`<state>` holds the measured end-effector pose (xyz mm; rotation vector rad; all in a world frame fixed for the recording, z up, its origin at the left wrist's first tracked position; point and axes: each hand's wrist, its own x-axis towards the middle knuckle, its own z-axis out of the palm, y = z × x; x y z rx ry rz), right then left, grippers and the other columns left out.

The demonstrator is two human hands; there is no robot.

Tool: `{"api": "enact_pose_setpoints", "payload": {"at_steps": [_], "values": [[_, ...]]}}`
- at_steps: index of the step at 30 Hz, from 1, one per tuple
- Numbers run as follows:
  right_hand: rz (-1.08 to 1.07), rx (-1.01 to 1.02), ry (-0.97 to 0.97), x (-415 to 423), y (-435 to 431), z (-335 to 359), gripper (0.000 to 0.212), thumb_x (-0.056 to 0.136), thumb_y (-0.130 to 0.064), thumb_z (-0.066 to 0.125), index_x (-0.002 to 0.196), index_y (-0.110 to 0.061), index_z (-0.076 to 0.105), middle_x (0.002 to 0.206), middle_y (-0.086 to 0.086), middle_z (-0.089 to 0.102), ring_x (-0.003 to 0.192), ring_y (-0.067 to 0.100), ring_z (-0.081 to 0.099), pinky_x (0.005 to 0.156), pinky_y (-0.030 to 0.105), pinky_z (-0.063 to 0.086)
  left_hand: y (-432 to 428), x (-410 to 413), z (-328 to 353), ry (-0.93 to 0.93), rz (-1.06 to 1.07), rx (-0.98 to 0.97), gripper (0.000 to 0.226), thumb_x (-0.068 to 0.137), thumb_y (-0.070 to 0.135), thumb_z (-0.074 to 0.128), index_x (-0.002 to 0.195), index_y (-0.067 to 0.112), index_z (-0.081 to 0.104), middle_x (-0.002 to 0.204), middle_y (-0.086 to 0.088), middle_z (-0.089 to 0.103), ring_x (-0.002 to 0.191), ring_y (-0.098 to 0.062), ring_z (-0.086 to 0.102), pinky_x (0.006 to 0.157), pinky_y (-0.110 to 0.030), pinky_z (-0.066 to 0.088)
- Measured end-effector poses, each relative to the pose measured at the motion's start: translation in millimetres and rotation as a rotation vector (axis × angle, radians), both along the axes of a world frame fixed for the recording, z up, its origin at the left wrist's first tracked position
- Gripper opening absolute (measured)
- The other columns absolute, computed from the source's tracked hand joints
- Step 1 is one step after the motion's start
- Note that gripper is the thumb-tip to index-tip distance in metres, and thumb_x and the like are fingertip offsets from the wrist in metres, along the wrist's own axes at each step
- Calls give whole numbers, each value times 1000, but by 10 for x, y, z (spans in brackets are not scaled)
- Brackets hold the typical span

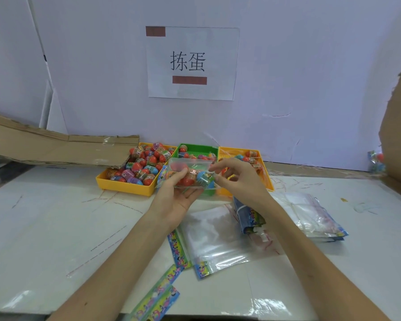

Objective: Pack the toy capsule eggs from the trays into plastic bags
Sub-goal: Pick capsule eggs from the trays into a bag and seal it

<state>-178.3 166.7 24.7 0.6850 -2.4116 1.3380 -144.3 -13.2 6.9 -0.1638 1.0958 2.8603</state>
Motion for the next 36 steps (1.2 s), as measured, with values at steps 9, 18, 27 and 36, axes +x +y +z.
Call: {"api": "enact_pose_setpoints", "payload": {"at_steps": [9,18,27,36], "values": [[139,104,-138,21,-7,-11,28,92,-25,73,112,-42,64,100,-9,68,80,12,62,81,42,55,5,12,13,12,23,-29,18,99,8,59,90,2,73,97,-19,76,88,-28,76,75,-36,65],[16,-92,-71,-32,23,-23,34,88,-13,75,118,-27,68,101,-3,72,78,14,66,75,28,59,30,34,20,30,-7,-19,16,100,9,58,95,3,73,107,-20,76,96,-31,76,80,-37,64],[-84,-123,45,-47,-21,-83,13,85,-20,80,93,-24,71,79,-7,69,65,6,59,63,18,49,41,23,-43,56,-72,-120,14,96,11,64,102,2,72,117,-22,73,106,-33,73,86,-36,63],[-38,-68,-12,-76,39,-31,12,88,-23,76,86,-33,69,79,-14,70,76,0,65,70,15,51,47,7,-57,6,-92,-127,16,97,11,63,109,1,68,130,-28,64,113,-36,69,86,-39,62]]}}
